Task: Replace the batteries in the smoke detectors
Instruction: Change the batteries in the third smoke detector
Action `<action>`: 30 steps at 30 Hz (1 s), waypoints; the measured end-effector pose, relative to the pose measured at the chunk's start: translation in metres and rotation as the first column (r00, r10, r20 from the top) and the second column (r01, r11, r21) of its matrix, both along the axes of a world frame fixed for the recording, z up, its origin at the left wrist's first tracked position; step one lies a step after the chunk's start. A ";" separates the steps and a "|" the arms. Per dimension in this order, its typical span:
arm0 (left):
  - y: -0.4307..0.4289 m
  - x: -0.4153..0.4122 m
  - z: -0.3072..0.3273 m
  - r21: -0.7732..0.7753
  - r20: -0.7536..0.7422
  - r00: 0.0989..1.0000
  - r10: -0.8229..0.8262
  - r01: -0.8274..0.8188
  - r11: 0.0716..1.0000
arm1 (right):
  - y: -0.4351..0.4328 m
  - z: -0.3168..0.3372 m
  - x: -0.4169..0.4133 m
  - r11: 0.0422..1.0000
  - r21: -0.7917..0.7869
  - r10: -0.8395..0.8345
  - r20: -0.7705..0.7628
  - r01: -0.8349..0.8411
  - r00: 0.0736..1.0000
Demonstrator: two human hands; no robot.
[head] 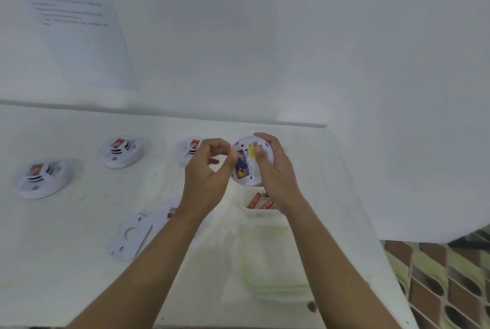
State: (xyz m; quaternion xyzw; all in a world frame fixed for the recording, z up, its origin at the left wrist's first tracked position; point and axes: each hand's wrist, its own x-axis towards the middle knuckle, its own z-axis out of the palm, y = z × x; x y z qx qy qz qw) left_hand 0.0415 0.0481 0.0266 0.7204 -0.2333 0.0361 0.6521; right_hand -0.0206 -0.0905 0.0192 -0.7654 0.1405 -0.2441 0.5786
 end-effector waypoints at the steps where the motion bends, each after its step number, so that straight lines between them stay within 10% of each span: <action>1: -0.004 -0.004 0.002 -0.067 0.001 1.000 -0.004 0.004 0.998 | -0.008 0.001 -0.005 1.000 -0.010 -0.025 0.004 0.025 1.000; 7: -0.026 -0.013 -0.002 0.201 0.094 0.987 -0.131 0.110 0.973 | -0.055 0.004 -0.034 0.976 0.086 -0.205 0.044 0.200 0.978; 11: -0.051 -0.008 -0.006 0.743 0.155 0.884 -0.442 0.190 0.642 | -0.075 0.001 -0.051 0.967 0.108 -0.236 0.038 0.231 0.971; 16: -0.070 -0.006 -0.009 0.918 0.055 0.854 -0.518 0.161 0.363 | -0.087 -0.001 -0.060 0.969 0.128 -0.215 0.014 0.212 0.976; 23: -0.077 -0.023 -0.009 0.505 0.402 0.860 -0.313 0.076 0.859 | -0.091 -0.006 -0.064 0.978 0.133 -0.163 0.008 0.161 0.987; 30: -0.090 -0.047 -0.014 0.444 0.561 0.761 -0.325 0.055 0.895 | -0.095 -0.003 -0.072 0.995 -0.015 -0.103 0.018 0.103 0.995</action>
